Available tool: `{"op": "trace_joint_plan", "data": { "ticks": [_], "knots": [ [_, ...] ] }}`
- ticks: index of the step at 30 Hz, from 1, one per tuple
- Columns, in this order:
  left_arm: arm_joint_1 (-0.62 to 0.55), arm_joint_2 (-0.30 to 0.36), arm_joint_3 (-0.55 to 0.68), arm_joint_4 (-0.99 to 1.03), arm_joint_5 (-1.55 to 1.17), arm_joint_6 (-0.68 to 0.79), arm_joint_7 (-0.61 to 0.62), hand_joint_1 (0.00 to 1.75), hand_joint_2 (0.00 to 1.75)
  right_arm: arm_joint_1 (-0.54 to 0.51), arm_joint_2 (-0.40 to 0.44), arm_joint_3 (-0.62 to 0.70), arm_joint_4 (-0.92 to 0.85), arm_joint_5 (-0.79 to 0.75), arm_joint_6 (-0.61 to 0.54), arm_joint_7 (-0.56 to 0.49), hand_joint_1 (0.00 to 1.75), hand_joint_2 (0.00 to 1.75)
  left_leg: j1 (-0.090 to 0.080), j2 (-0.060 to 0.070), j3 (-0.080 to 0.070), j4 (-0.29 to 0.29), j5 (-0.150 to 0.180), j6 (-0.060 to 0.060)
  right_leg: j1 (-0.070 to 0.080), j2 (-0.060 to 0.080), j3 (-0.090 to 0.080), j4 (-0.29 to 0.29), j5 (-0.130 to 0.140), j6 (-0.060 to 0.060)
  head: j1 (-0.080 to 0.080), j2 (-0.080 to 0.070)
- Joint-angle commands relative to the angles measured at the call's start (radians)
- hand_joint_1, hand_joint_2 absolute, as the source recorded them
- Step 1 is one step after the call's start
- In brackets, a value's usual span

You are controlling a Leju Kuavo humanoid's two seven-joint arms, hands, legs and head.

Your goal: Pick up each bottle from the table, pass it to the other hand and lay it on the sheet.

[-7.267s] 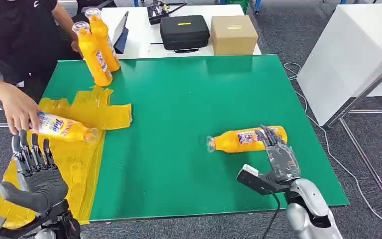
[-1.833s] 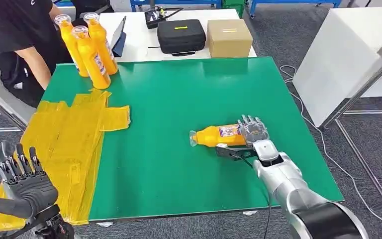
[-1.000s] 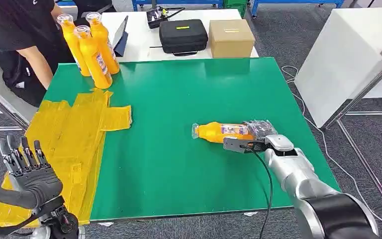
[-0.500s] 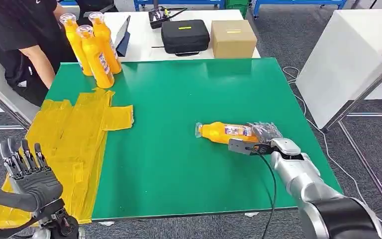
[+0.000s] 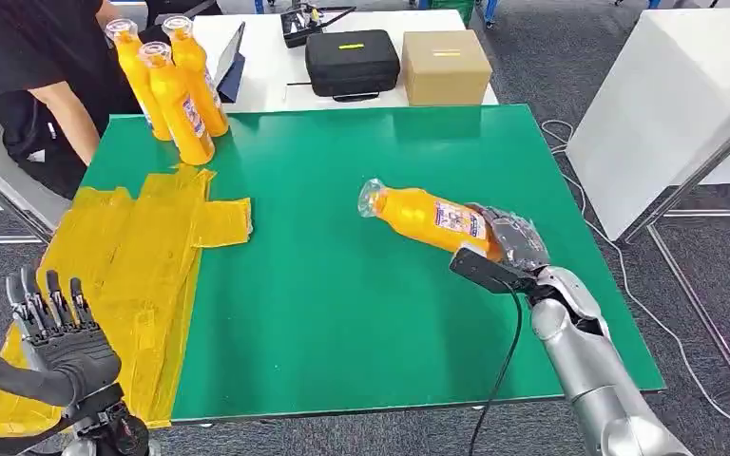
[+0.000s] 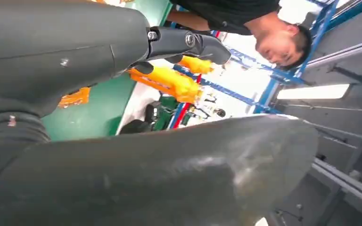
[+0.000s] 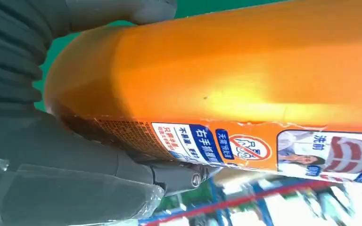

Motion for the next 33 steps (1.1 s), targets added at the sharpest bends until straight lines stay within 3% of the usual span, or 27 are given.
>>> {"op": "trace_joint_plan", "data": {
  "ticks": [1,4,5,7,11,14,19,28,33],
  "knots": [
    [-0.059,0.025,-0.049,0.121,-0.008,-0.016,0.024,0.0,1.75,0.024,0.214,0.209,-0.145,-0.076,-0.131,0.012,1.75,1.75,0.0,0.006,0.002,-0.002,-0.001,-0.002,0.0,0.005,0.0,-0.001,0.001,-0.001,0.001,0.0],
    [-0.098,0.025,-0.1,0.168,-0.002,-0.048,0.056,0.0,1.75,-0.091,0.304,0.284,-0.02,-0.091,-0.189,0.04,1.75,1.75,0.001,0.01,0.0,-0.001,-0.001,-0.003,0.001,0.009,-0.003,0.001,0.001,-0.001,0.0,0.0],
    [-0.101,0.024,-0.103,0.171,-0.001,-0.046,0.055,0.0,1.75,-0.098,0.304,0.29,-0.014,-0.094,-0.192,0.043,1.75,1.75,0.001,0.014,0.0,-0.001,-0.001,-0.004,0.001,0.012,-0.004,0.002,0.001,-0.002,0.0,0.0],
    [-0.102,0.027,-0.109,0.173,0.01,-0.058,0.066,0.0,1.75,-0.106,0.305,0.296,-0.005,-0.114,-0.182,0.037,1.75,1.75,0.0,0.009,-0.001,-0.001,0.0,-0.003,0.001,0.008,-0.004,0.002,0.0,-0.001,0.0,0.0],
    [-0.138,0.021,-0.155,0.2,0.014,-0.091,0.095,0.0,1.75,-0.205,0.452,0.366,0.167,-0.089,-0.223,0.057,1.75,1.75,0.002,0.009,-0.001,-0.001,0.001,-0.004,0.001,0.008,-0.004,0.003,0.0,-0.001,0.0,0.0],
    [-0.155,0.014,-0.183,0.197,-0.002,-0.084,0.12,0.0,1.75,-0.219,0.51,0.391,0.204,-0.072,-0.256,0.106,1.75,1.75,0.002,0.01,-0.002,-0.001,0.001,-0.004,0.001,0.01,-0.005,0.003,0.0,-0.001,0.001,0.0],
    [-0.182,0.005,-0.244,0.208,-0.005,-0.09,0.166,0.0,1.75,-0.234,0.534,0.386,0.275,-0.04,-0.282,0.176,1.75,1.75,0.002,0.002,-0.002,0.0,0.001,-0.005,0.001,0.002,-0.004,0.003,-0.001,-0.001,0.0,0.0],
    [-0.244,0.005,-0.302,0.304,0.014,-0.114,0.184,0.0,1.75,-0.262,0.575,0.384,0.424,0.018,-0.314,0.188,1.75,1.75,0.001,0.002,-0.003,-0.001,0.002,-0.004,0.0,0.002,-0.005,0.002,0.0,-0.001,0.001,0.0],
    [-0.241,0.017,-0.33,0.294,0.031,-0.116,0.183,0.0,1.75,-0.269,0.578,0.47,0.465,0.016,-0.321,0.229,1.75,1.75,0.002,0.002,-0.002,-0.001,0.001,-0.005,0.0,0.002,-0.003,0.002,-0.001,-0.001,0.0,0.0]
  ]
}}
